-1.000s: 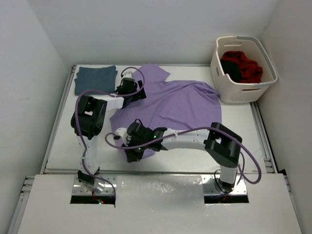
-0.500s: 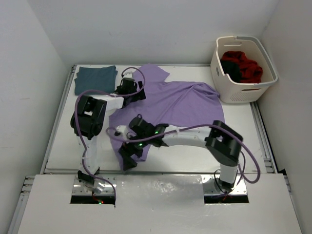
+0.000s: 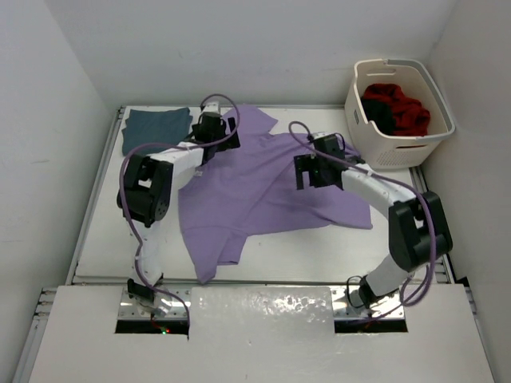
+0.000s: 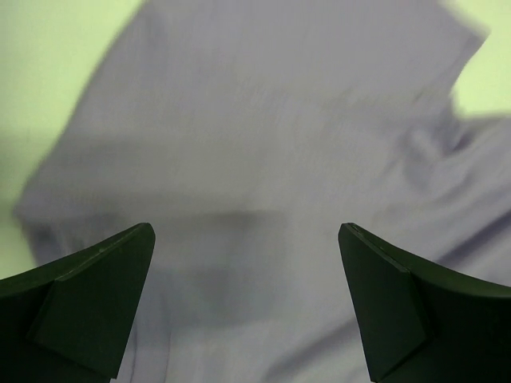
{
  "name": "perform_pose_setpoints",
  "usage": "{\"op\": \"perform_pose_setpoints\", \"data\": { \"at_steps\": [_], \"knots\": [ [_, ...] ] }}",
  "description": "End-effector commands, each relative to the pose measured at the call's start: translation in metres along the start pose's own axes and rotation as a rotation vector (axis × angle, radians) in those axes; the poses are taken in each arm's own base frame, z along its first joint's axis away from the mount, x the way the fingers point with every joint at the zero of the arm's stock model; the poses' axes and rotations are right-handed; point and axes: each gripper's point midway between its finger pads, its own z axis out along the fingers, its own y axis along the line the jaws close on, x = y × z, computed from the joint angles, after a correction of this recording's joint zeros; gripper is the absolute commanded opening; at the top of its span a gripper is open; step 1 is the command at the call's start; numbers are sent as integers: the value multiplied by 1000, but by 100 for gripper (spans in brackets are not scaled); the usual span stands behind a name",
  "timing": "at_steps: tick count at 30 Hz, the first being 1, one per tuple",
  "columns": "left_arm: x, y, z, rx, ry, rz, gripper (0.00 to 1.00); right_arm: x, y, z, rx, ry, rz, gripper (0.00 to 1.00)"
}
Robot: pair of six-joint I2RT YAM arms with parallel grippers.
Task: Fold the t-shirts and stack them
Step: Flatten out the tshirt
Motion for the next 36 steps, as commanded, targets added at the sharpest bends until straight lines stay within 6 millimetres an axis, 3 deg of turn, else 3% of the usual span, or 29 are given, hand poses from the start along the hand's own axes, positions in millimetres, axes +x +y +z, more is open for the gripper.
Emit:
{"op": "perform_pose_setpoints", "data": {
  "at_steps": [1,3,4,5,10,11,12,13,14,15,16,18,20,22,23,25,26,27,28,29,31,32,33,34,35,36],
  "knots": [
    [-19,2,20,-39,-16,27,100,2,-56,20,160,67,29,99],
    [-7,10,35,-73,25,40,100,1,-68,31,167,76,64,99],
    [-2,16,39,-89,47,42,100,10,-74,41,175,114,59,99],
    [-7,16,42,-92,39,38,100,12,-84,45,189,127,73,99],
    [7,37,64,-109,101,27,100,12,-97,70,184,166,74,99],
    [-2,38,67,-106,93,21,100,20,-101,79,190,199,62,99],
    [12,48,74,-133,137,27,100,11,-101,84,185,189,61,99],
    [11,57,78,-152,144,20,100,12,-102,89,175,203,54,99],
    [-1,57,82,-155,126,15,100,18,-106,98,177,231,66,99],
    [7,64,91,-174,147,7,100,7,-108,103,172,212,76,99],
    [-5,71,93,-185,140,-7,100,5,-104,109,130,211,77,99],
    [0,78,102,-182,161,-16,100,-10,-108,123,100,190,66,99],
    [-9,87,107,-182,142,-22,100,-18,-116,130,107,185,34,99],
    [-15,87,112,-147,127,-23,100,-32,-117,137,96,167,-11,99],
    [-16,77,112,-84,131,-20,100,-35,-115,138,78,165,-23,99],
    [-29,64,109,-25,102,-20,100,-47,-116,131,76,145,-51,99],
    [-38,48,102,54,96,-18,100,-47,-115,126,75,147,-58,99],
    [-53,36,94,104,64,-13,100,-59,-115,113,75,112,-71,99],
    [-52,32,93,112,66,-5,100,-63,-114,105,77,98,-71,99],
    [-67,25,81,124,41,8,100,-59,-115,98,82,98,-70,99],
    [-75,11,66,144,31,29,100,-73,-115,70,108,42,-46,99],
    [-93,-6,47,167,-8,54,100,-61,-119,63,143,57,-32,99],
    [-87,-12,38,169,-1,69,100,-71,-119,43,164,11,0,99],
    [-107,-20,16,162,-50,89,100,-54,-120,37,177,33,12,99],
    [-111,-26,4,157,-66,101,100,-51,-124,28,208,24,22,99],
    [-93,-38,-5,164,-38,121,100,-47,-125,20,233,13,66,99]
  ]
}}
